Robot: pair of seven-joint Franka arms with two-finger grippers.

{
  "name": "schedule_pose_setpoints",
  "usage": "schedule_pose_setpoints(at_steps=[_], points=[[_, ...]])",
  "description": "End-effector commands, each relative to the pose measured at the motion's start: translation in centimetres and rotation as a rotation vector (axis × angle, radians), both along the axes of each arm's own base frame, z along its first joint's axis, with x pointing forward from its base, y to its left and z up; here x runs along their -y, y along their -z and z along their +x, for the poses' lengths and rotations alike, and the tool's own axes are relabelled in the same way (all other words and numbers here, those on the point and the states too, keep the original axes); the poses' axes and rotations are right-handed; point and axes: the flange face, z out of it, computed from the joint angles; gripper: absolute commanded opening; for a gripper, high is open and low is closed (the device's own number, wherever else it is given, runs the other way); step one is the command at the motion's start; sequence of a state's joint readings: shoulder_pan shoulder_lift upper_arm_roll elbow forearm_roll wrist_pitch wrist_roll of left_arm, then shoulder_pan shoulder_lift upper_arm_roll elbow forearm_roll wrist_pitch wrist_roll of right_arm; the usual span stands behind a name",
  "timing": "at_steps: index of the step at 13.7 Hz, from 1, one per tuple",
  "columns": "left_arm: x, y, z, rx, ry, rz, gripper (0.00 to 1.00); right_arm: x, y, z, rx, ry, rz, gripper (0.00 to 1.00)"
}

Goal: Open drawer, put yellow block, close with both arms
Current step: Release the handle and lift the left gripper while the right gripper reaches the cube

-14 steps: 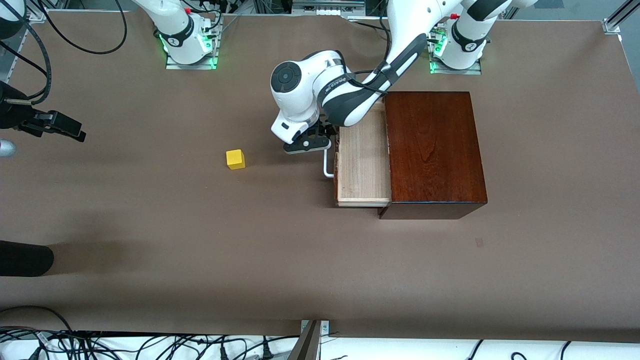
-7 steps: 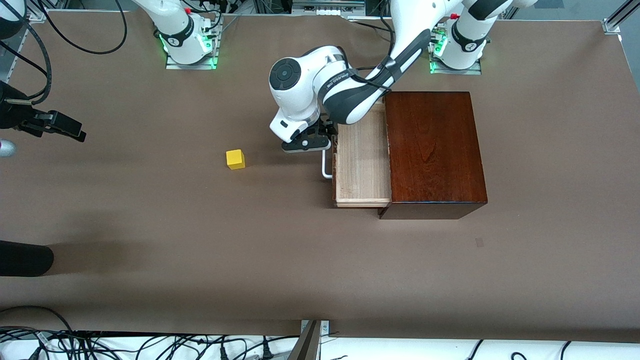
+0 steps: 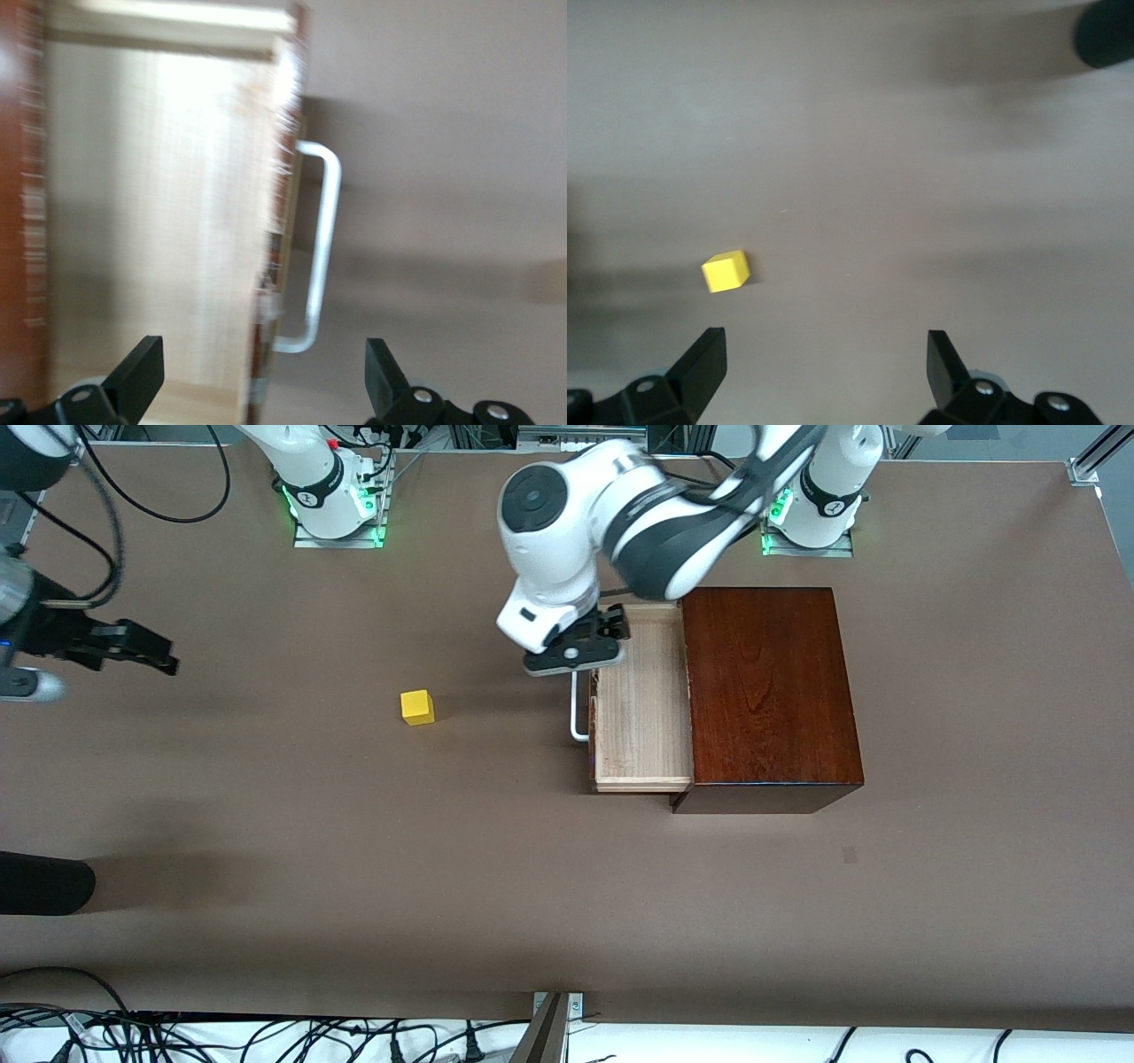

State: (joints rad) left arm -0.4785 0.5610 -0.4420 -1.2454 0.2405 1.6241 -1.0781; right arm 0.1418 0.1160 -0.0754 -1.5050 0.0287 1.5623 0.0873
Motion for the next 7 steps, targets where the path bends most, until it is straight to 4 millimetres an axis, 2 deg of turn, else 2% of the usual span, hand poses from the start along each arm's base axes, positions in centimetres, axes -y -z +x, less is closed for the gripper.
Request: schedule_pose_setpoints(at_steps=[1,3,6,7], points=[[-6.7,-5.1,3.4,-0.012,-0.041,-0.054,1.0,-4.2,0.9,0.0,-0.018,0.001,0.007,1.0],[-11.6,-8.0,5.4,-0.006,-0.003,-0.058,1.0,-8.1,2.7,-0.3,-0.055,-0.057,-0.002,1.0],[-18.3,-11.4,6.7,-0.017,0.034,-0.041,1.0,-14.5,5.3,-1.6,-0.037,-0.013,-0.031,1.0],[-21.0,-12.6,7.2,-0.028,0.044,-0.071,1.0,-16.1,6.0,-2.2,-0.031,0.001,-0.03,1.0]])
